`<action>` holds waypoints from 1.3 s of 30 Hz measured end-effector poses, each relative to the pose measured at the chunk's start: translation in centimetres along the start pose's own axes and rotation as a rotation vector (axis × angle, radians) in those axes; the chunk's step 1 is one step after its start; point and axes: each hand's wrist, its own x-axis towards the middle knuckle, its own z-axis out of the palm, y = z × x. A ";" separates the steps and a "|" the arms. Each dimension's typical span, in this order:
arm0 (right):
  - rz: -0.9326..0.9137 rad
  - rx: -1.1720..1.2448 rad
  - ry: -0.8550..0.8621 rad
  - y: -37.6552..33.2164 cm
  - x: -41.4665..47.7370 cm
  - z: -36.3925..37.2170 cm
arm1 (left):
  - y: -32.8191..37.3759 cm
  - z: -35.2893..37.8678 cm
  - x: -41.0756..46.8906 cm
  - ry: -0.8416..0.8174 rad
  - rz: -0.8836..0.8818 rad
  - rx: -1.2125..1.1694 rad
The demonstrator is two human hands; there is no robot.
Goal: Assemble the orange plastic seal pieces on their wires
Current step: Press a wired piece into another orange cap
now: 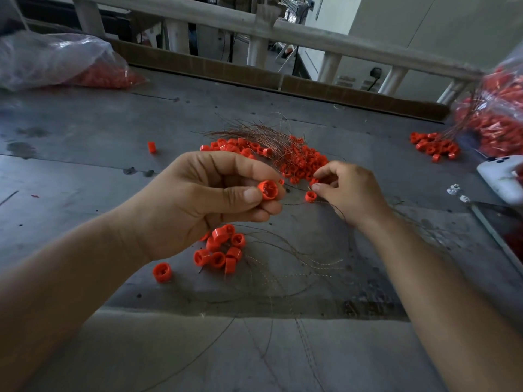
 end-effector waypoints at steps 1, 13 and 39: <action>0.004 0.026 0.004 0.0 0.0 -0.1 | 0.0 0.0 0.0 -0.001 -0.004 0.000; -0.008 0.093 0.008 0.3 -0.2 -0.7 | 0.0 0.2 0.0 0.025 -0.017 -0.003; -0.164 1.110 -0.312 -5.6 -4.1 -3.2 | 0.1 0.3 0.3 0.175 -0.022 0.058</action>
